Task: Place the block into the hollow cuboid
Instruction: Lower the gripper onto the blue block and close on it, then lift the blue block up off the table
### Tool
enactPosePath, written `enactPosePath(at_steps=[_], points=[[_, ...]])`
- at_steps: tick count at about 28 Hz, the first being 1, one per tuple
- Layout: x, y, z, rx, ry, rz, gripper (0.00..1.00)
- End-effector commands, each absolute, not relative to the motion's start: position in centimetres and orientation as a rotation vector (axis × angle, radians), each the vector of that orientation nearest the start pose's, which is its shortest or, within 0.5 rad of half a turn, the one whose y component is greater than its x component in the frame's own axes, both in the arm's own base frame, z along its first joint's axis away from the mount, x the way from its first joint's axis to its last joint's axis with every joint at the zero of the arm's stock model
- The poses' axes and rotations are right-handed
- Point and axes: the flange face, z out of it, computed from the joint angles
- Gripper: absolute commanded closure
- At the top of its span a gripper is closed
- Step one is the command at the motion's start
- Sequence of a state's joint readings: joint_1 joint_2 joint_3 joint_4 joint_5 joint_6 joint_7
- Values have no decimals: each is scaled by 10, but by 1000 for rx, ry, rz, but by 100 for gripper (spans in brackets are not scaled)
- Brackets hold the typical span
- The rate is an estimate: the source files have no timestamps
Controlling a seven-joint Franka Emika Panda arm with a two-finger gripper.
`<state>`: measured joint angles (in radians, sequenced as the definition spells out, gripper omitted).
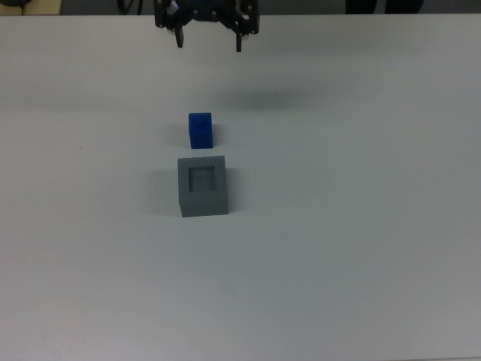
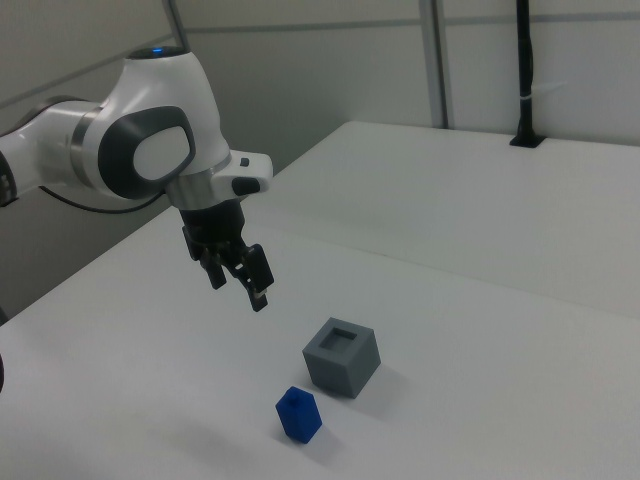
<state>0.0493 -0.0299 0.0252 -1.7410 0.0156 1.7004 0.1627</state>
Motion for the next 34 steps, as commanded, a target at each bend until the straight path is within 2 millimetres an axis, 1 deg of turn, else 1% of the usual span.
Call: enactPosePath(at_steps=[1,5,6,9,10,11,15,16,20,21,23,25,27,30,31,32,34], points=[[566,34,563,-3126,98,-129,0],[565,26,542,-3127,112,-122,0],[562,27,528,-3130,105,-84,0],[559,30,508,-3132,99,-62,0],[558,30,499,-3132,99,-59,0],[555,32,482,-3133,96,-74,0],[550,34,448,-3135,94,-113,0],[547,33,432,-3146,85,-122,0],[543,32,402,-3154,79,-122,0],[542,32,387,-3157,75,-108,0],[541,31,373,-3165,65,-92,0],[542,30,361,-3175,59,-76,0],[545,29,350,-3176,94,-68,0],[547,29,342,-3175,128,-66,0],[548,29,341,-3174,133,-71,3],[549,29,342,-3172,142,-80,11],[550,29,343,-3172,143,-83,18]])
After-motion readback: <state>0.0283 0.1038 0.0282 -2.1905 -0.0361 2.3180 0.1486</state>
